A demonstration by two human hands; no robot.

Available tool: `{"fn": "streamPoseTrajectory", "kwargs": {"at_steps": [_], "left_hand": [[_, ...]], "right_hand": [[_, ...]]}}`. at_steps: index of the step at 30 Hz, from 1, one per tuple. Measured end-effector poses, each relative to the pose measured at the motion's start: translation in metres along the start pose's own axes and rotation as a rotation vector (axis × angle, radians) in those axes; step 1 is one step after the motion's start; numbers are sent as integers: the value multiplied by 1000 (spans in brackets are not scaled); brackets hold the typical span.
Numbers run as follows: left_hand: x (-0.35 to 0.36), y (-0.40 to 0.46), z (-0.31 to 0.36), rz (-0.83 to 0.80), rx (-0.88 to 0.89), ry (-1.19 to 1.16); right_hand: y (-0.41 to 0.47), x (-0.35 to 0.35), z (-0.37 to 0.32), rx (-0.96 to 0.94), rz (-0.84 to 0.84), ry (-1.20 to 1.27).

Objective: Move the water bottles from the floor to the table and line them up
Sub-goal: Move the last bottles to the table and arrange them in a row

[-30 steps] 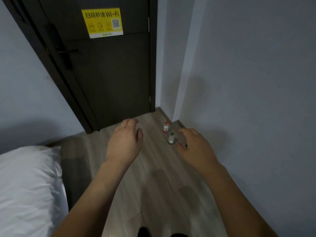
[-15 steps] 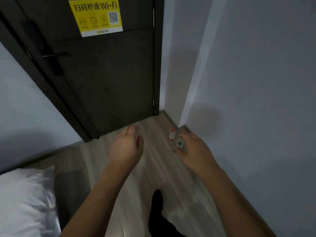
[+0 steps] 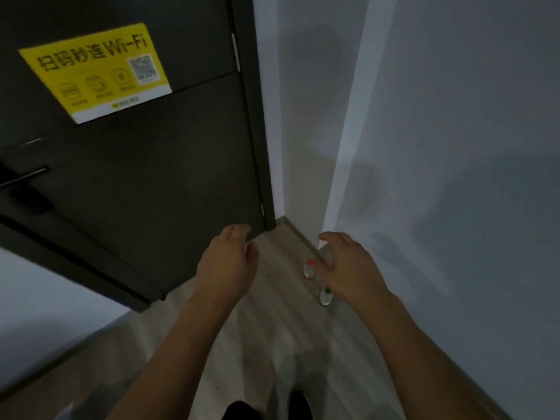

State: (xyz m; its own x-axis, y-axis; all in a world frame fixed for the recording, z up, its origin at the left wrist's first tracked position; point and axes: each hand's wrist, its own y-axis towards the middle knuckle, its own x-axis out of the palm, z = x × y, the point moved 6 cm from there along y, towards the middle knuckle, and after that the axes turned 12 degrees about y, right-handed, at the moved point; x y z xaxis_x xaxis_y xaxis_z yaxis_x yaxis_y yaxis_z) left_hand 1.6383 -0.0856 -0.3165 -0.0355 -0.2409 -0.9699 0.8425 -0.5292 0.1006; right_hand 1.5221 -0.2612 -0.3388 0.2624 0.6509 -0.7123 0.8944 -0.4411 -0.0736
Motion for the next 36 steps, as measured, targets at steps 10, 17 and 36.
{"fn": "streamPoseTrajectory", "kwargs": {"at_steps": [10,17,36], "left_hand": [[75,143,33,-167,351,-22],[153,241,53,-320,623,38],[755,292,23,-578,805,335]], "right_hand": [[86,6,62,279,146,6],[141,30,109,548,208,-3],[246,390,562,914,37,114]]}}
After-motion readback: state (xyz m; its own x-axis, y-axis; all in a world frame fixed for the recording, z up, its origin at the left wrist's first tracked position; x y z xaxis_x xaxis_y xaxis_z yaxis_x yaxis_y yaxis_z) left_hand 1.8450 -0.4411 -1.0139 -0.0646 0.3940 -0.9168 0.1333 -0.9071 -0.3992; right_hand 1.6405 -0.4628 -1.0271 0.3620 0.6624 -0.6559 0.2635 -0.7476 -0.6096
